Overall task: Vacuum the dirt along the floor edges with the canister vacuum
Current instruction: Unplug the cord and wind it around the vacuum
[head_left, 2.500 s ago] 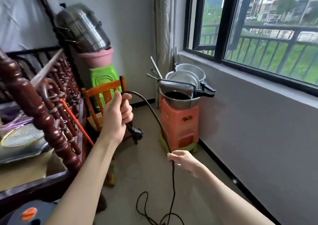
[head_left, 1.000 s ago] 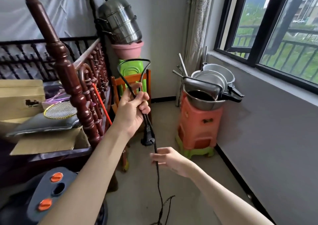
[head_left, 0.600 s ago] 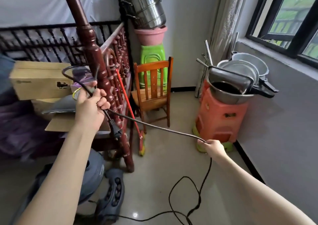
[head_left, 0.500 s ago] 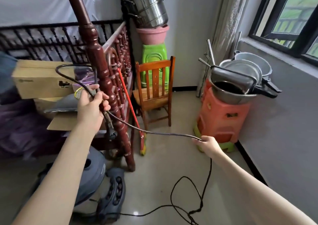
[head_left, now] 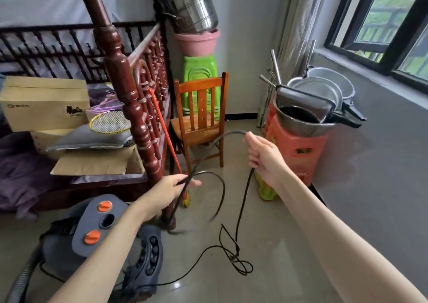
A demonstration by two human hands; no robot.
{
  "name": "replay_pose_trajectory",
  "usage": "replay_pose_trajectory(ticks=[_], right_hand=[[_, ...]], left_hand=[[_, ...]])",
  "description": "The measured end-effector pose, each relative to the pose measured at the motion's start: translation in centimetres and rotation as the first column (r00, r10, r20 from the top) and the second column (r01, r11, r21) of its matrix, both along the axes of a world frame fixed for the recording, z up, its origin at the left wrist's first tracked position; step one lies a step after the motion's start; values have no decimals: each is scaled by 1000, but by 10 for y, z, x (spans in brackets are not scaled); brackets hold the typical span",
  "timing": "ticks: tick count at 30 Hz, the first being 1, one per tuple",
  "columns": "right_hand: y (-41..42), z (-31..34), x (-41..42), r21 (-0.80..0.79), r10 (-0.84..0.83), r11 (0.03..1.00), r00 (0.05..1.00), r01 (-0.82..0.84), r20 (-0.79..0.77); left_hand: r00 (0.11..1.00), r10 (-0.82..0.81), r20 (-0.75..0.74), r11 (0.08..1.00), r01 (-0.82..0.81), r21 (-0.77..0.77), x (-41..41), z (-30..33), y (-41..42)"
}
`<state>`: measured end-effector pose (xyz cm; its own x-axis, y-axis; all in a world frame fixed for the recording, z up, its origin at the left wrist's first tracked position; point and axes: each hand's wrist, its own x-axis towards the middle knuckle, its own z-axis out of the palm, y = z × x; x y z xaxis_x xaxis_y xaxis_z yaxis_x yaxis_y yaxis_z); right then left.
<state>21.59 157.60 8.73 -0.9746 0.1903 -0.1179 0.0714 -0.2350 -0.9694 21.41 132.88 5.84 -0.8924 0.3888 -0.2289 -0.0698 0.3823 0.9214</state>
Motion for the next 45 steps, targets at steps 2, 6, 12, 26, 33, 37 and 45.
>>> replay_pose_trajectory(ticks=[2, 6, 12, 26, 33, 37, 45], right_hand=[[10, 4, -9, 22, -161, 987, 986, 160, 41], [19, -9, -15, 79, -277, 960, 954, 269, 118], [11, -29, -18, 76, -321, 947, 916, 312, 242], [11, -58, 3, 409, 16, 912, 999, -36, 52], [25, -131, 31, 380, 197, 846, 882, -374, 429], [20, -107, 26, 237, 226, 908, 882, -345, 414], [-19, 2, 1, -460, 709, 697, 627, -551, 322]], left_hand=[[958, -12, 285, 909, -108, 402, 16, 10, 8], [872, -61, 486, 674, -323, 664, 25, 21, 12], [904, -145, 403, 892, -57, 449, 28, 21, 18], [988, -19, 153, 648, -104, 754, 7, 92, 28], [995, 83, 52, 345, -78, 935, -7, 134, 17], [964, 246, -102, 587, -64, 807, -19, 114, 17], [892, 123, -435, 982, -47, 181, -3, 23, 54]])
